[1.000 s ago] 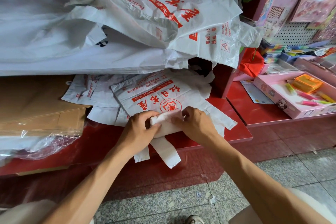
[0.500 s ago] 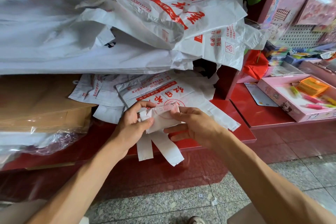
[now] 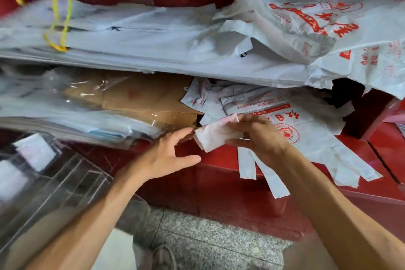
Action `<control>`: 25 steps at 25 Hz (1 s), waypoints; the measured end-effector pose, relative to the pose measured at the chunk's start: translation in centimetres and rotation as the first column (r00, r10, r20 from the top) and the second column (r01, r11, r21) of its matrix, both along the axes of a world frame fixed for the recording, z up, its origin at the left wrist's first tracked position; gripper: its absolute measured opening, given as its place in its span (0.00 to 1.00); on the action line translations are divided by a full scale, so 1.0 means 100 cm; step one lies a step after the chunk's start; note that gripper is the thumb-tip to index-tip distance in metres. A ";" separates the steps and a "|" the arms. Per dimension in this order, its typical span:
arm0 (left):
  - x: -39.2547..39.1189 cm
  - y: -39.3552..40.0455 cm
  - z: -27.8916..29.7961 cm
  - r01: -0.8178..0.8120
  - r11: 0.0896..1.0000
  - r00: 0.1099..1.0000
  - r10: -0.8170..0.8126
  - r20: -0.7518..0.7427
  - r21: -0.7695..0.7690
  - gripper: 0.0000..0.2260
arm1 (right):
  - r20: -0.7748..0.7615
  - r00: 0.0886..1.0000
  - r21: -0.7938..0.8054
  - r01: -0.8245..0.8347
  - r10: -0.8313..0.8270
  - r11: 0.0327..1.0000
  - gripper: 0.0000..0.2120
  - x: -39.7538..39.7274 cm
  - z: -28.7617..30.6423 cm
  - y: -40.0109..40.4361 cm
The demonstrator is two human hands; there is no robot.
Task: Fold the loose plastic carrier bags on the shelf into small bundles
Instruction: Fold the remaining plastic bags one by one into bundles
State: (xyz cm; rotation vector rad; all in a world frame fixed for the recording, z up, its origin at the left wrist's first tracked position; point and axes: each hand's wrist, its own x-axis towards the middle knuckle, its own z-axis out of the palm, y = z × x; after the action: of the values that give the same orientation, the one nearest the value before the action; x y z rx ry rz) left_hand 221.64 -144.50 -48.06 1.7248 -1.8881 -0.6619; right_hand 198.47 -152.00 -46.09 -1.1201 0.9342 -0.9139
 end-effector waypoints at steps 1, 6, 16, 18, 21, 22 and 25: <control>0.022 0.015 0.002 -0.041 0.999 0.998 0.041 0.042 -0.002 0.35 | 0.016 1.000 -0.018 -0.003 0.003 1.000 0.06 0.014 0.005 0.001; 0.118 0.109 0.001 -0.218 0.969 0.915 0.244 0.322 -0.116 0.37 | 0.081 0.991 -0.075 -0.099 0.105 0.992 0.05 0.099 0.019 0.013; 0.260 0.207 -0.028 -0.525 0.840 0.629 0.490 0.603 -0.135 0.41 | -0.034 0.942 -0.227 -0.334 0.335 0.915 0.09 0.292 0.049 0.061; 0.285 0.202 -0.036 -0.564 0.805 0.560 0.536 0.631 -0.184 0.39 | -0.071 0.932 -0.236 -0.363 0.356 0.902 0.06 0.331 0.046 0.060; 0.322 0.185 -0.040 -0.596 0.767 0.497 0.585 0.641 -0.238 0.42 | -0.115 0.918 -0.262 -0.397 0.380 0.880 0.05 0.384 0.043 0.051; 0.330 0.178 -0.042 -0.604 0.764 0.493 0.581 0.647 -0.226 0.43 | -0.124 0.914 -0.268 -0.405 0.386 0.874 0.07 0.399 0.043 0.048; 0.355 0.147 -0.049 -0.634 0.762 0.497 0.535 0.684 -0.135 0.43 | -0.172 0.898 -0.294 -0.439 0.405 0.849 0.10 0.444 0.036 0.033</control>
State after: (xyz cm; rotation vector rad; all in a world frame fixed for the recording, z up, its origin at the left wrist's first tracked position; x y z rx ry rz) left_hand 257.11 -129.76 -52.93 2.7904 -1.4430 0.1953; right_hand 242.83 -148.65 -42.46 -1.5980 0.5853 -0.6588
